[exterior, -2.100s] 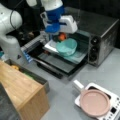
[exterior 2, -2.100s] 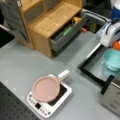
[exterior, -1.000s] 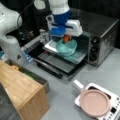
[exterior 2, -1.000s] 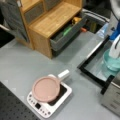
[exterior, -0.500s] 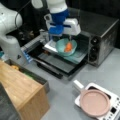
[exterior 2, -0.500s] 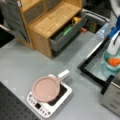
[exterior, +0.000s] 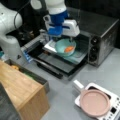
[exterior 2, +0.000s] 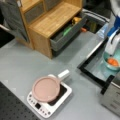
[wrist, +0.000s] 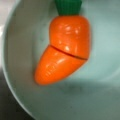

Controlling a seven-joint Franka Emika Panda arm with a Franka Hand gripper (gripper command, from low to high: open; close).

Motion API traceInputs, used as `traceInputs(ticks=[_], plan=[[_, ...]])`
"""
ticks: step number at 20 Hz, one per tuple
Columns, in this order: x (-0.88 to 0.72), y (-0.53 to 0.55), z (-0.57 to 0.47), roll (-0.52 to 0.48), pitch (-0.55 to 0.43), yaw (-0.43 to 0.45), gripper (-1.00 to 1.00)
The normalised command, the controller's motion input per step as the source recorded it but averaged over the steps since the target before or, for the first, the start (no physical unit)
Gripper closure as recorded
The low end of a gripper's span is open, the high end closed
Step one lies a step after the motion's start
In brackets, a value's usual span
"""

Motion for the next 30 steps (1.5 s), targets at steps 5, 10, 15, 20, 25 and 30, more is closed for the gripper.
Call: traceInputs(ticks=[5,10,15,20,25,30], plan=[[0.09,-0.13,0.03,0.093,-0.062,0.040,-1.00],[0.17,-0.23,0.08,-0.080,-0.019,0.384,-1.00],[0.15,-0.30,0.06,-0.110,-0.011,0.619,-1.00],[0.29,-0.29,0.11,-0.010,0.045,0.532,-1.00],[0.57,-0.31,0.23,0.038,0.186,0.410,-1.00],[0.70,-0.23,0.42,-0.010,0.206,0.504,-1.00]])
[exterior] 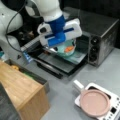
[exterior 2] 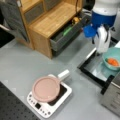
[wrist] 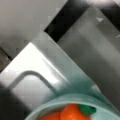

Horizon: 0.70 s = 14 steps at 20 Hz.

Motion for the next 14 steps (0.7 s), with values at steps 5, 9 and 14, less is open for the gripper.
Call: traceInputs(ticks=[5,9,14], plan=[[0.41,-0.16,0.36,-0.202,0.374,0.773,-1.00],[0.19,0.01,0.21,-0.417,0.281,0.719,-1.00],[0.10,0.08,0.10,-0.281,0.220,0.534,-1.00]])
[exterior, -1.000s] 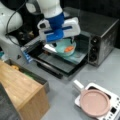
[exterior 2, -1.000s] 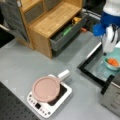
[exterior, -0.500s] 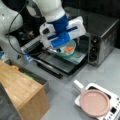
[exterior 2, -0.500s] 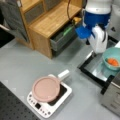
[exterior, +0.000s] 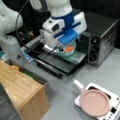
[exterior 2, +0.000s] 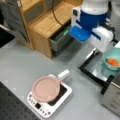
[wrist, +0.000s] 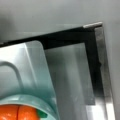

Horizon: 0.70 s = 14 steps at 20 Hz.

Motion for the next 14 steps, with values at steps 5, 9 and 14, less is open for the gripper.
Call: traceInputs(ticks=[5,9,14], plan=[[0.11,0.01,0.18,-0.098,0.274,0.384,-1.00],[0.18,0.00,0.33,-0.041,0.355,0.218,-1.00],[0.25,-0.03,0.18,0.000,0.272,0.121,-1.00]])
